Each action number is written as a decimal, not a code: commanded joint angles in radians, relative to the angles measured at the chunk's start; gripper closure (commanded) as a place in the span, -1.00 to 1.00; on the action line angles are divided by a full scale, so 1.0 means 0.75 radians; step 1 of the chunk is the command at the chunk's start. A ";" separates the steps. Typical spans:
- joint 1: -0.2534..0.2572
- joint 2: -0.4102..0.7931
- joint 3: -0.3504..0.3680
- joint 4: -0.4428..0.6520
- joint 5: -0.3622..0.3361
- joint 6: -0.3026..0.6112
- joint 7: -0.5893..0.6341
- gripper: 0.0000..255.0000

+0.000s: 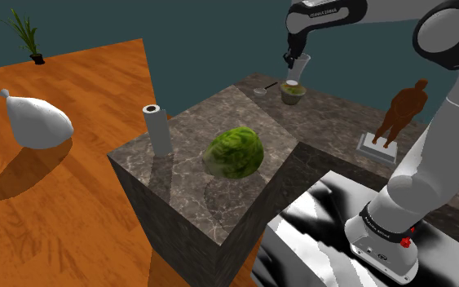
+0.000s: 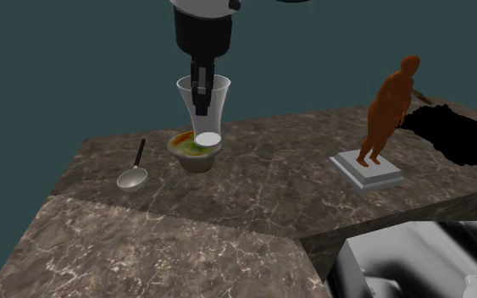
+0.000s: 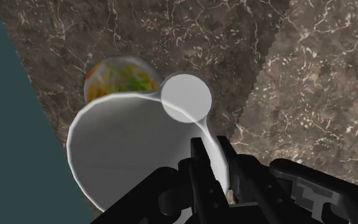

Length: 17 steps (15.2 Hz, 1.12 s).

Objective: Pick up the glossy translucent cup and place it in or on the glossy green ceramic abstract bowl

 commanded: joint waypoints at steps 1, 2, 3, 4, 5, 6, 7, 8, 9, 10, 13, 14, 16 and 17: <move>-0.026 0.065 -0.016 0.107 0.029 -0.030 -0.060 1.00; -0.043 0.105 -0.023 0.169 0.047 -0.046 -0.091 1.00; -0.060 0.147 -0.030 0.234 0.064 -0.063 -0.122 1.00; -0.078 0.191 -0.036 0.303 0.083 -0.083 -0.153 1.00; -0.097 0.237 -0.041 0.376 0.101 -0.105 -0.184 1.00; -0.117 0.285 -0.045 0.454 0.120 -0.130 -0.213 1.00; -0.138 0.337 -0.049 0.538 0.139 -0.158 -0.243 1.00; -0.161 0.393 -0.051 0.630 0.158 -0.190 -0.271 1.00; -0.186 0.454 -0.052 0.732 0.178 -0.226 -0.299 1.00; -0.216 0.533 -0.053 0.867 0.202 -0.277 -0.331 1.00; -0.212 0.514 -0.051 0.783 0.194 -0.213 -0.319 1.00; -0.211 0.510 -0.051 0.758 0.192 -0.193 -0.316 1.00; -0.208 0.502 -0.052 0.710 0.188 -0.153 -0.309 1.00; -0.206 0.499 -0.052 0.687 0.187 -0.134 -0.305 1.00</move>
